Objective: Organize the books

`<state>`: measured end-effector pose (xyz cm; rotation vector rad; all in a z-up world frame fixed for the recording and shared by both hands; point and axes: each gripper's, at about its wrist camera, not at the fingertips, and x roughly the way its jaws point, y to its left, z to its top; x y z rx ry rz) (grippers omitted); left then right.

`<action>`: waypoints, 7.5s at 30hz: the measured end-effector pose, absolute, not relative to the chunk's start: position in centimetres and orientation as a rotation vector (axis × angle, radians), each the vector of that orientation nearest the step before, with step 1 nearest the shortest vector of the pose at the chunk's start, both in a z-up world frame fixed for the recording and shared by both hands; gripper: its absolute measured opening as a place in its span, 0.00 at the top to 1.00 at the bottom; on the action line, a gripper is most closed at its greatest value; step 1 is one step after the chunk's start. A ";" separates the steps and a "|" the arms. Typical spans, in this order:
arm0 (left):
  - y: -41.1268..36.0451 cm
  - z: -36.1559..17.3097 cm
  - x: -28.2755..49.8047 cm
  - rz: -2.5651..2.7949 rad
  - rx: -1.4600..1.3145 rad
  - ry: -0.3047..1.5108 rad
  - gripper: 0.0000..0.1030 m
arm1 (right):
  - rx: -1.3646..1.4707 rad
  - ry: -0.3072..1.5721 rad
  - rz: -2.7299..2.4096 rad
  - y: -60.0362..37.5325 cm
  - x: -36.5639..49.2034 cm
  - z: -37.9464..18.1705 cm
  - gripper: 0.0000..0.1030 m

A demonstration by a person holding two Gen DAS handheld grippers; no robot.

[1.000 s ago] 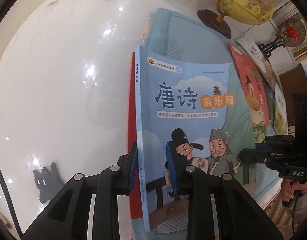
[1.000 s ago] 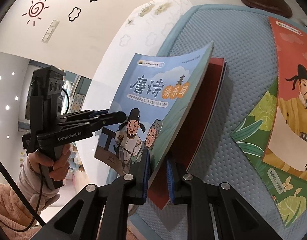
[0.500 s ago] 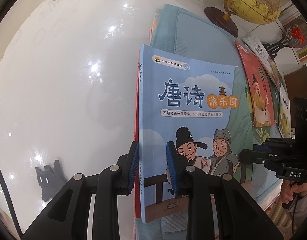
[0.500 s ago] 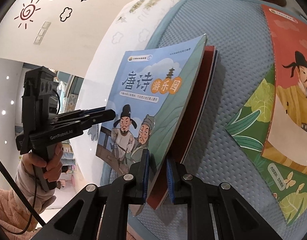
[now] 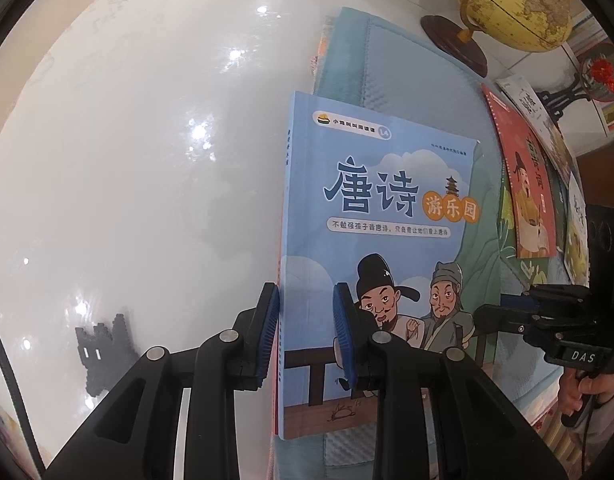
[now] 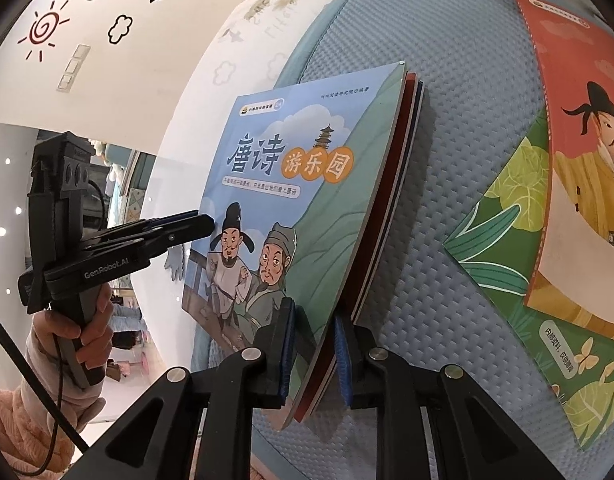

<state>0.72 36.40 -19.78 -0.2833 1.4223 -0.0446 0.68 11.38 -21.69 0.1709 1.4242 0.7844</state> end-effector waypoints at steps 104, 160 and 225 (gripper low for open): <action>13.3 -24.3 -0.9 -0.435 -0.517 1.577 0.76 | 0.404 1.474 0.751 -17.4 -3.0 -23.3 0.57; 12.3 -24.3 2.4 -0.284 -0.515 1.597 0.76 | 0.701 1.416 0.704 -20.3 0.8 -25.2 0.87; 29.1 -12.8 2.8 -0.112 -0.433 1.346 0.78 | 0.396 1.108 0.897 2.3 0.0 -10.6 0.91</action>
